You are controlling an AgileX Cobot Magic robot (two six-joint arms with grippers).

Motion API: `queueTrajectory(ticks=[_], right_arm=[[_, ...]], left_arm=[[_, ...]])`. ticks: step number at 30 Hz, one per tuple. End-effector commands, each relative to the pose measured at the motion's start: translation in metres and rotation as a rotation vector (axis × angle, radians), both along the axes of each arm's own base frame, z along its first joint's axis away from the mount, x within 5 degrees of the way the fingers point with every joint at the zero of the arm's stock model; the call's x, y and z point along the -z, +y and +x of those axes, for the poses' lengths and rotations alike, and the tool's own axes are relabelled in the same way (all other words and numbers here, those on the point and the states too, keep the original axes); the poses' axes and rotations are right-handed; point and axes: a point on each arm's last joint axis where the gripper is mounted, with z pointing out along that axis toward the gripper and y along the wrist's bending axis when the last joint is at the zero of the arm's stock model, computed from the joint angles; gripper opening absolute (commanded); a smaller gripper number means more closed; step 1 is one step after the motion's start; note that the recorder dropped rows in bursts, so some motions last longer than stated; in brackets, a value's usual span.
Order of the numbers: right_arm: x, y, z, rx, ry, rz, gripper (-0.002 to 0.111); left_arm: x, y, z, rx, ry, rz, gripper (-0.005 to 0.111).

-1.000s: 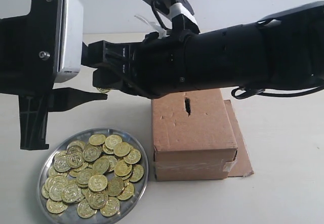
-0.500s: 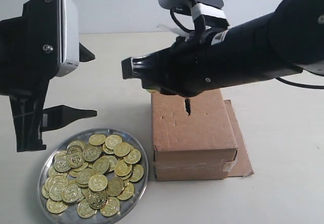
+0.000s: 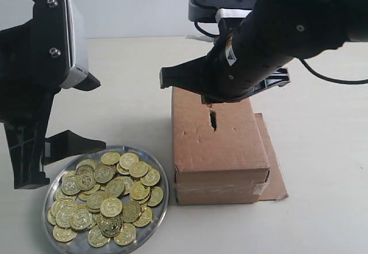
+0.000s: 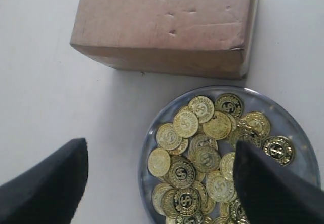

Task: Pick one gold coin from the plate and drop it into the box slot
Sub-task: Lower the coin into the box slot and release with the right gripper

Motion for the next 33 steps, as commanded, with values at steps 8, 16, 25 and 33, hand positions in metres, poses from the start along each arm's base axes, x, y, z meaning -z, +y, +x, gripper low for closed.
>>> queueTrajectory(ticks=[8,16,25,33], right_arm=[[0.023,0.007,0.009,0.065,0.082,-0.051,0.0],[0.026,0.004,0.011,0.092,0.077,-0.08,0.0],[0.026,0.003,0.012,0.093,0.06,-0.093,0.0],[0.025,0.002,0.013,0.105,0.05,-0.094,0.03]], left_arm=[[-0.002,-0.006,-0.007,-0.036,0.098,-0.101,0.075],[-0.002,-0.006,-0.007,-0.036,0.099,-0.103,0.075],[-0.002,-0.006,-0.007,-0.035,0.098,-0.102,0.075],[-0.002,-0.006,-0.007,-0.035,0.098,-0.102,0.075]])
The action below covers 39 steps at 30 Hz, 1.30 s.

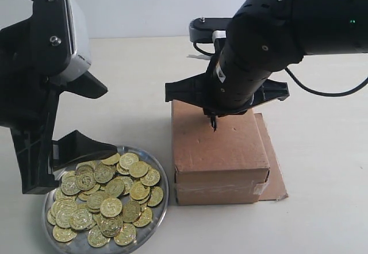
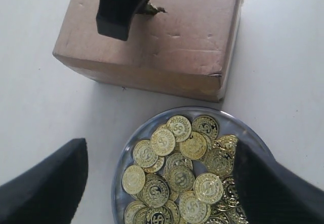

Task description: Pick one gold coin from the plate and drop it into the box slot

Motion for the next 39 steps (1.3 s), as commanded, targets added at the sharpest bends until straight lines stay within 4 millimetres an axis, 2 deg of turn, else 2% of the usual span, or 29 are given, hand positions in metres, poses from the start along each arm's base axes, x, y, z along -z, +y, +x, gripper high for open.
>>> queueTrajectory(ticks=[1,4,6,7,8,9,11,13,15,17,20,22,25,31,33,36,39], right_arm=[[-0.002,0.0,0.002,0.002,-0.01,-0.002,0.033],[-0.013,-0.003,0.002,-0.021,-0.056,0.001,0.032],[-0.037,-0.008,0.002,-0.06,-0.154,-0.003,0.019],[-0.058,-0.013,0.001,-0.082,-0.23,-0.001,0.005],[-0.091,-0.024,-0.005,-0.124,-0.359,0.005,0.0],[-0.112,-0.033,-0.012,-0.144,-0.442,0.012,0.0],[-0.153,-0.056,-0.03,-0.152,-0.594,0.032,0.0],[-0.183,-0.081,-0.051,-0.163,-0.726,0.032,0.0],[-0.204,-0.107,-0.078,-0.174,-0.841,0.063,0.0],[-0.211,-0.127,-0.101,-0.195,-0.935,0.111,0.0],[-0.202,-0.154,-0.137,-0.244,-1.048,0.192,0.0],[-0.182,-0.167,-0.155,-0.279,-1.091,0.228,0.0],[-0.144,-0.18,-0.172,-0.268,-1.09,0.291,0.0],[-0.077,-0.193,-0.187,-0.168,-1.042,0.47,0.0],[-0.056,-0.191,-0.191,-0.206,-1.037,0.509,0.0],[-0.035,-0.187,-0.199,-0.345,-1.088,0.48,0.0],[-0.022,-0.19,-0.2,-0.333,-1.097,0.47,0.0]], left_arm=[[-0.001,-0.001,-0.002,0.0,0.01,-0.013,0.075],[-0.001,-0.001,-0.002,0.0,0.008,-0.01,0.075],[-0.001,0.0,-0.002,0.004,-0.001,0.001,0.075],[0.0,0.001,-0.001,0.009,-0.013,0.015,0.073],[-0.001,0.003,-0.002,0.012,-0.021,0.03,0.068],[-0.003,0.004,-0.003,0.005,-0.021,0.025,0.063],[-0.008,0.007,-0.006,-0.016,-0.024,0.001,0.046],[-0.015,0.009,-0.011,-0.043,-0.022,-0.039,0.024],[-0.021,0.014,-0.017,-0.086,0.0,-0.101,0.0],[-0.022,0.018,-0.026,-0.135,0.025,-0.212,0.001],[-0.019,0.026,-0.036,-0.253,0.016,-0.448,0.001],[-0.013,0.035,-0.043,-0.347,0.015,-0.599,0.001],[0.002,0.052,-0.059,-0.399,-0.01,-0.686,0.001],[0.026,0.078,-0.084,-0.459,-0.056,-0.784,0.001],[0.037,0.086,-0.091,-0.481,-0.056,-0.81,0.001],[0.056,0.095,-0.102,-0.484,-0.058,-0.824,0.001],[0.071,0.102,-0.109,-0.496,-0.073,-0.835,0.001]])
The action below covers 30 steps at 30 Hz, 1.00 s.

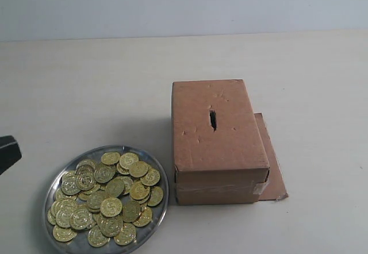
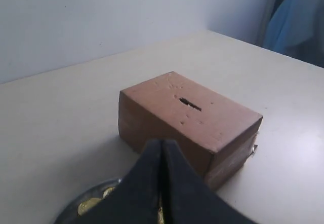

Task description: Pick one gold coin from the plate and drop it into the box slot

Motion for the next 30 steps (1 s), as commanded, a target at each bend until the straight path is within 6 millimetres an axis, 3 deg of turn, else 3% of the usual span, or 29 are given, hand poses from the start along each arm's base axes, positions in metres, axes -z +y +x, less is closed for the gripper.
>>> queueTrajectory(ticks=[1,5,30], right_arm=[[0.022,-0.002,-0.003,-0.006,-0.032,-0.019,0.0],[0.041,-0.013,0.002,0.124,0.02,0.013,0.0],[0.042,-0.015,0.004,0.154,0.025,0.005,0.0]], left_arm=[[0.022,0.011,-0.008,-0.046,-0.008,-0.028,0.001],[0.032,0.02,-0.01,-0.11,-0.011,-0.073,0.001],[0.029,0.02,-0.015,-0.086,-0.004,-0.145,0.001]])
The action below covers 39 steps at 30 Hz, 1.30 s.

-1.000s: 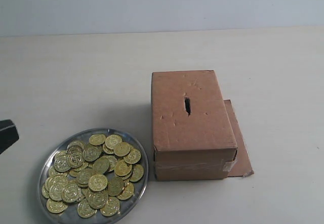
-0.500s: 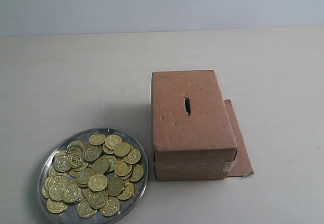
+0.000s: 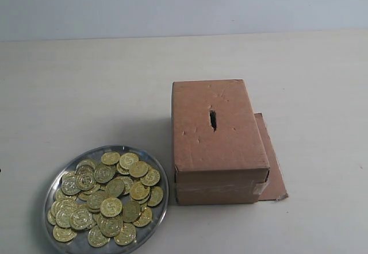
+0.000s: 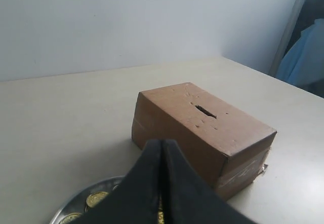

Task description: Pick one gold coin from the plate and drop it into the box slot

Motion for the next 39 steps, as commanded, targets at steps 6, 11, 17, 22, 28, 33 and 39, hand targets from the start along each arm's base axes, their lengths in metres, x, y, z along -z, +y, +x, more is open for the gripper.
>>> queueTrajectory(ticks=[6,11,17,22,28,33,39], right_arm=[[0.001,-0.001,0.0,0.007,-0.006,-0.009,0.0],[0.002,-0.006,0.0,0.115,-0.021,-0.059,0.0],[0.003,-0.004,-0.001,0.167,-0.033,-0.152,0.0],[0.005,-0.009,0.0,0.274,-0.008,-0.155,0.0],[0.0,-0.012,-0.007,0.337,-0.094,-0.185,0.0],[-0.001,-0.012,-0.009,0.338,-0.128,-0.222,0.0],[-0.001,-0.009,-0.009,0.282,-0.133,-0.214,0.0]], left_arm=[[0.001,0.0,-0.001,0.008,0.012,-0.017,0.001],[0.001,0.0,-0.001,0.008,0.012,-0.017,0.001],[0.001,0.0,-0.001,0.008,0.012,-0.017,0.001],[0.001,0.0,-0.001,0.008,0.012,-0.017,0.001],[0.001,0.0,-0.001,0.008,0.012,-0.017,0.001],[0.001,0.0,-0.001,0.006,0.011,-0.017,0.001],[0.001,0.0,-0.001,0.006,0.011,-0.017,0.001]])
